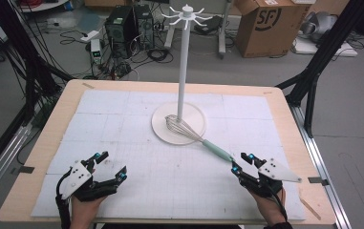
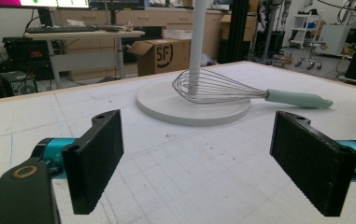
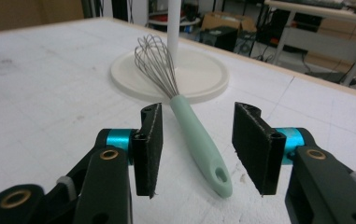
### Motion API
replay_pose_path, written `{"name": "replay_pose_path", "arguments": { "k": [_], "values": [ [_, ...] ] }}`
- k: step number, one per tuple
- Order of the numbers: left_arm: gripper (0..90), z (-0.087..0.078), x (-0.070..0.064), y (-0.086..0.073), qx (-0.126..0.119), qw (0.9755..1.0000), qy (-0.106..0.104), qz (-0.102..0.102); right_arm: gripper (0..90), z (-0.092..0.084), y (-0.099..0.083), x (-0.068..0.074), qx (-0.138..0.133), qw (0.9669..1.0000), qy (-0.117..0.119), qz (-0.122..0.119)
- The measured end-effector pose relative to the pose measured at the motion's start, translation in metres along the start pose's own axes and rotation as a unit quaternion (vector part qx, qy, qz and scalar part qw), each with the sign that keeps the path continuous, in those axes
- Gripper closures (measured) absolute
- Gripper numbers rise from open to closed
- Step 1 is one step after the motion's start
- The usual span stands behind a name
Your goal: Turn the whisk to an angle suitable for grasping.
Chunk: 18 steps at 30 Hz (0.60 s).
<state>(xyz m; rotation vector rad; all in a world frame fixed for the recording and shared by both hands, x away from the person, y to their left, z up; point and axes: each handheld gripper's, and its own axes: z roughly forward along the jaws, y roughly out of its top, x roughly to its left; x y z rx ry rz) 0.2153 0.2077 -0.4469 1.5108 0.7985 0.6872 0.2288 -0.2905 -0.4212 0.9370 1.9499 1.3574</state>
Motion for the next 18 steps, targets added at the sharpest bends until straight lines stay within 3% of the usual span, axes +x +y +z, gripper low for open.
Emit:
{"name": "replay_pose_path", "arguments": {
  "k": [8,9,11,14,18],
  "values": [
    [17.9,-0.001,0.0,0.0,0.002,1.0,0.001,-0.003,68.2,0.011,0.002,-0.006,0.044,0.9985,0.028,-0.014],
    [17.9,0.0,0.0,0.0,0.004,1.0,0.001,-0.003,75.5,0.015,0.003,-0.007,0.06,0.9973,0.035,-0.023],
    [18.0,0.0,0.0,0.0,0.006,1.0,0.0,-0.001,80.0,0.022,0.003,-0.01,0.087,0.9948,0.043,-0.032],
    [18.1,-0.001,-0.001,0.0,0.005,1.0,0.0,0.0,85.1,0.032,0.002,-0.016,0.134,0.9884,0.06,-0.037],
    [18.5,0.0,0.0,0.0,0.006,1.0,0.0,0.0,89.8,0.04,0.0,-0.021,0.172,0.9818,0.068,-0.045]
  ]
}}
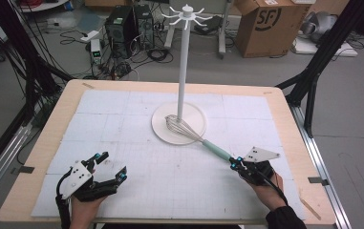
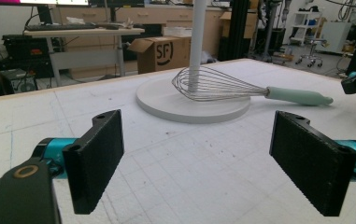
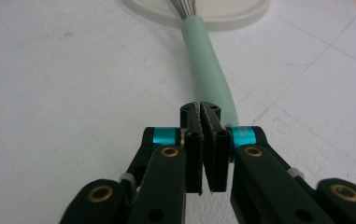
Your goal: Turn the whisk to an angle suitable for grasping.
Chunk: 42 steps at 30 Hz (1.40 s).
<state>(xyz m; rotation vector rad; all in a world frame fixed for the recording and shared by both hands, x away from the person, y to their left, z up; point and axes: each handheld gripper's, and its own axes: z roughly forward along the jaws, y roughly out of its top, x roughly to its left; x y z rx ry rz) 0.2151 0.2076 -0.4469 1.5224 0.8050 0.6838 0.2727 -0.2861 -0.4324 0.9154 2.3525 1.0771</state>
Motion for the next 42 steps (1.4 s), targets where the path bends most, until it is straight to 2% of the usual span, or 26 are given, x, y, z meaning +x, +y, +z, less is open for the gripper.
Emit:
{"name": "replay_pose_path", "arguments": {
  "k": [3,6,8,11,16,27,34,42],
  "values": [
    [18.7,0.0,0.0,0.0,0.002,1.0,-0.001,-0.002,89.8,0.006,0.0,0.0,0.029,0.9995,0.003,-0.01],
    [18.9,0.0,0.0,0.0,0.001,1.0,-0.002,-0.001,89.9,0.011,-0.002,0.0,0.046,0.9989,0.007,-0.011],
    [20.2,-0.001,-0.001,0.001,-0.003,1.0,-0.002,0.001,90.0,0.014,-0.003,-0.001,0.052,0.9986,0.004,-0.009],
    [21.5,-0.004,-0.004,0.003,-0.022,0.9997,-0.006,0.009,90.0,0.016,-0.003,-0.004,0.058,0.9983,0.002,-0.008],
    [21.6,-0.005,-0.005,0.004,-0.027,0.9995,-0.01,0.01,90.0,0.021,-0.004,-0.009,0.07,0.9975,0.001,-0.002],
    [21.4,-0.004,-0.005,0.003,-0.024,0.9996,-0.011,0.009,90.0,0.026,-0.003,-0.018,0.066,0.9977,-0.003,0.01],
    [21.4,-0.004,-0.005,0.003,-0.023,0.9996,-0.011,0.008,90.0,0.029,0.0,-0.024,0.073,0.9972,-0.011,0.014],
    [21.4,-0.004,-0.005,0.003,-0.022,0.9996,-0.011,0.009,90.0,0.033,0.002,-0.033,0.076,0.9965,-0.015,0.03]
  ]
}}
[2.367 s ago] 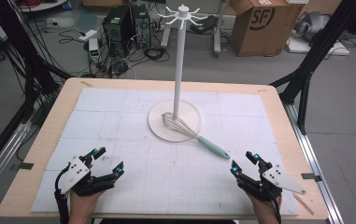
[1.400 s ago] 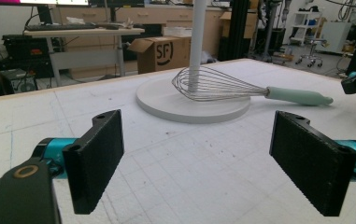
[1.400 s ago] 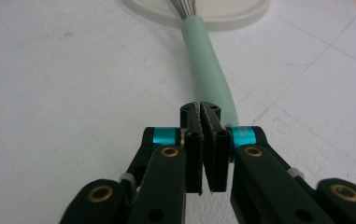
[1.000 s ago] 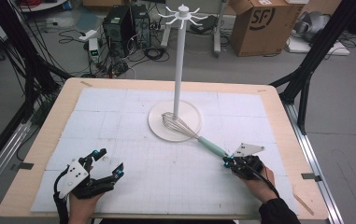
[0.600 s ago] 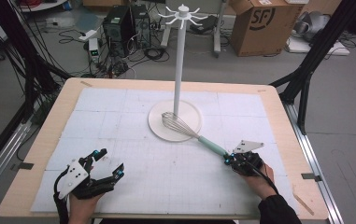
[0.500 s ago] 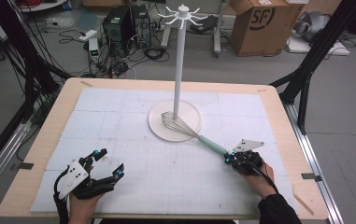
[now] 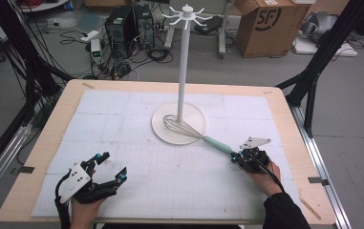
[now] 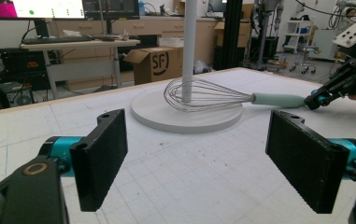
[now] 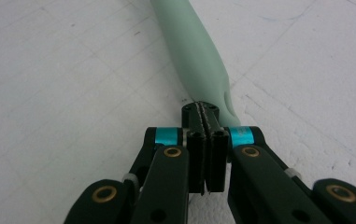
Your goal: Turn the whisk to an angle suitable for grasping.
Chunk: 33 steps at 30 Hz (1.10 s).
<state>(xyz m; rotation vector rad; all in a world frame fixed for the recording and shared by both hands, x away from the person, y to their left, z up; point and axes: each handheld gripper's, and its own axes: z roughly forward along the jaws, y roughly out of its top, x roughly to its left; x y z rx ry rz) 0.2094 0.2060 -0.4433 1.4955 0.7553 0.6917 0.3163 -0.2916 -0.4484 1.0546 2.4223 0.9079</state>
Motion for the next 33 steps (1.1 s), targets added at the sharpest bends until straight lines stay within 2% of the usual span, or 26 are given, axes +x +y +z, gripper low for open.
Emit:
{"name": "replay_pose_path", "arguments": {
  "k": [5,10,23,29,33],
  "values": [
    [21.4,0.0,0.0,0.0,-0.001,1.0,0.001,-0.001,90.0,0.001,0.002,-0.004,0.0,0.9999,-0.011,0.0],
    [21.4,0.0,-0.001,0.0,0.0,1.0,-0.001,-0.001,90.0,0.003,0.007,-0.018,-0.008,0.9992,-0.019,0.033],
    [21.4,0.0,0.0,0.0,-0.001,1.0,0.0,-0.002,90.0,0.016,0.017,-0.028,0.011,0.9991,-0.028,0.029],
    [21.4,0.0,0.0,0.0,0.0,1.0,0.0,-0.002,90.0,0.01,0.017,-0.027,0.011,0.9991,-0.026,0.03],
    [21.4,0.0,0.0,0.0,0.0,1.0,0.0,-0.001,90.0,0.005,0.014,-0.031,0.013,0.9987,-0.034,0.035]
  ]
}}
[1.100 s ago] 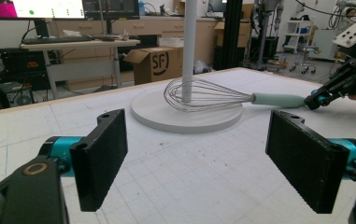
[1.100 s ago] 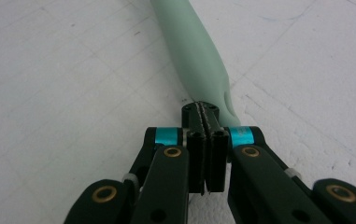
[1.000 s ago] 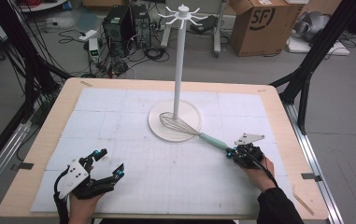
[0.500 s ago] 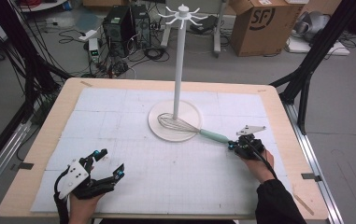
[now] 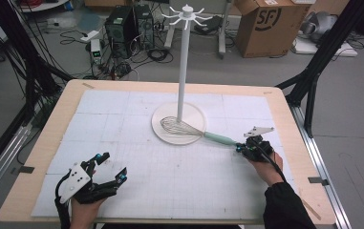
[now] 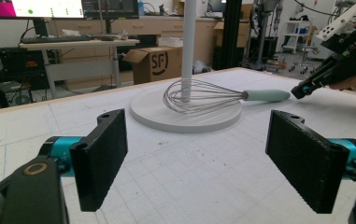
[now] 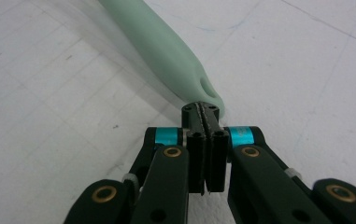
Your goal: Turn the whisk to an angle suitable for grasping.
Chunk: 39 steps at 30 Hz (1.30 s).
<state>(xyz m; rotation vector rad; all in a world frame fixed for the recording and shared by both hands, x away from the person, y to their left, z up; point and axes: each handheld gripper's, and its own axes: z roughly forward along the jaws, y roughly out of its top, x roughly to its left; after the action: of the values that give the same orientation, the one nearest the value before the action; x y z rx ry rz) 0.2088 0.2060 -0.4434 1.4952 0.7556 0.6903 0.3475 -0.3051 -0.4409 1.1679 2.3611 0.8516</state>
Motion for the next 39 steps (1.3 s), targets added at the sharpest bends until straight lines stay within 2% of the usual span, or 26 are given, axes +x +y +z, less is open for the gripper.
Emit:
{"name": "replay_pose_path", "arguments": {
  "k": [6,9,10,13,17,29,33,39],
  "values": [
    [21.4,0.0,0.0,0.0,0.001,1.0,0.0,0.0,90.0,-0.005,-0.002,-0.007,-0.001,0.9998,-0.013,0.013],
    [21.4,0.0,0.0,0.0,0.0,1.0,0.001,0.0,90.0,-0.006,-0.004,-0.015,0.004,0.9992,-0.022,0.033],
    [21.4,0.0,0.0,0.0,0.0,1.0,0.001,0.0,90.0,-0.007,-0.006,-0.021,0.008,0.9985,-0.024,0.049],
    [21.4,0.0,0.0,0.0,0.0,1.0,0.001,0.0,90.0,-0.006,-0.007,-0.024,0.009,0.9978,-0.024,0.061],
    [21.4,0.0,0.0,0.0,0.001,1.0,0.002,0.0,90.0,0.0,-0.006,-0.022,0.021,0.9976,-0.024,0.061],
    [21.5,0.0,0.0,0.0,0.001,1.0,0.001,0.001,90.0,0.005,-0.003,-0.023,0.015,0.9969,-0.006,0.077],
    [21.5,-0.001,0.0,0.0,-0.002,1.0,0.003,0.0,90.0,0.007,0.001,-0.021,0.02,0.9974,-0.001,0.07],
    [21.5,-0.001,-0.001,0.0,-0.001,1.0,0.003,0.001,90.0,0.008,0.003,-0.022,0.023,0.9968,0.004,0.077]
  ]
}}
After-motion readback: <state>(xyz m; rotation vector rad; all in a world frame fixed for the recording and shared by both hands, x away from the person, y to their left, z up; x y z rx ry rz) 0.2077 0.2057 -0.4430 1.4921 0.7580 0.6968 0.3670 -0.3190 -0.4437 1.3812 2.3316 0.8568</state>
